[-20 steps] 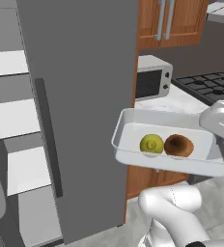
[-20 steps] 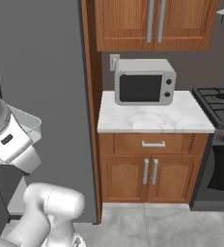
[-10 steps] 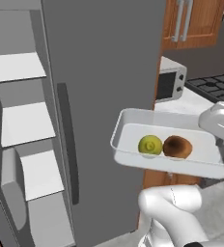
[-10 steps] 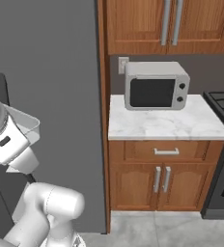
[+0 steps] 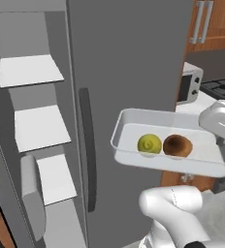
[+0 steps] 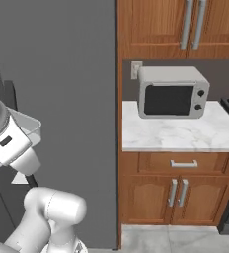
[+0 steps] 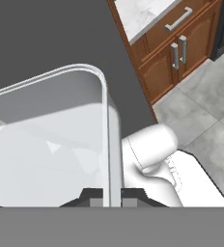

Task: Take the lemon and potato out of the freezer and place them in the tupperware container on the counter. Then put the tupperware containing the vegetables back in the freezer.

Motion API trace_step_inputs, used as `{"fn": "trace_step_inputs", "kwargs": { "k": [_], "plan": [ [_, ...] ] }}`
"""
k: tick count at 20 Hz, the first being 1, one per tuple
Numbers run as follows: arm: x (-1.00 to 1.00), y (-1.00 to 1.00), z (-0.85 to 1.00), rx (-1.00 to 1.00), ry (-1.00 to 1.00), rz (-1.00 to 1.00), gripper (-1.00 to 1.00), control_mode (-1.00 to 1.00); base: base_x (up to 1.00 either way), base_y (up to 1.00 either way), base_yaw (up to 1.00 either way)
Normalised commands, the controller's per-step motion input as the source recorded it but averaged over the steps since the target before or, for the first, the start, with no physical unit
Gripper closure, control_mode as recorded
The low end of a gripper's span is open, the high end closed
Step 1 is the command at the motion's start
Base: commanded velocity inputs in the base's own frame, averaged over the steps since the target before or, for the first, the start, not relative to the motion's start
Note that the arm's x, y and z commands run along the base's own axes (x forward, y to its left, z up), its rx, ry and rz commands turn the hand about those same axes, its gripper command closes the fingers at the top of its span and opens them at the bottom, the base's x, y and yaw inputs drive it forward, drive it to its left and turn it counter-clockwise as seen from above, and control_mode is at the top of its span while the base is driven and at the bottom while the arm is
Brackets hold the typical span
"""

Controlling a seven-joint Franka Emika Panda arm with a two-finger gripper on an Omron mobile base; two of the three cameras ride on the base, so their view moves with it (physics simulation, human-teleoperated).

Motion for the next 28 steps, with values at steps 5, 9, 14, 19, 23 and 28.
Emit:
{"fn": "trace_step_inputs", "kwargs": {
  "k": [5, 9, 14, 19, 23, 28],
  "plan": [
    [0.0, 0.0, 0.0, 0.0, 0.0, 0.0, 1.0, 1.0, 0.45, 0.27, 0.05],
    [0.0, 0.0, 0.0, 0.0, 0.0, 0.0, 1.0, 1.0, 0.5, 0.44, 0.11],
    [0.0, 0.0, 0.0, 0.0, 0.0, 0.0, 1.0, 1.0, 0.14, 0.64, 0.14],
    [0.0, 0.0, 0.0, 0.0, 0.0, 0.0, 1.0, 1.0, 0.21, 0.42, 0.1],
    [0.0, 0.0, 0.0, 0.0, 0.0, 0.0, 1.0, 1.0, 0.33, 0.27, 0.05],
    [0.0, 0.13, 0.28, 0.02, -0.02, -0.02, 1.0, -1.0, 0.0, 0.0, 0.0]
  ]
}}
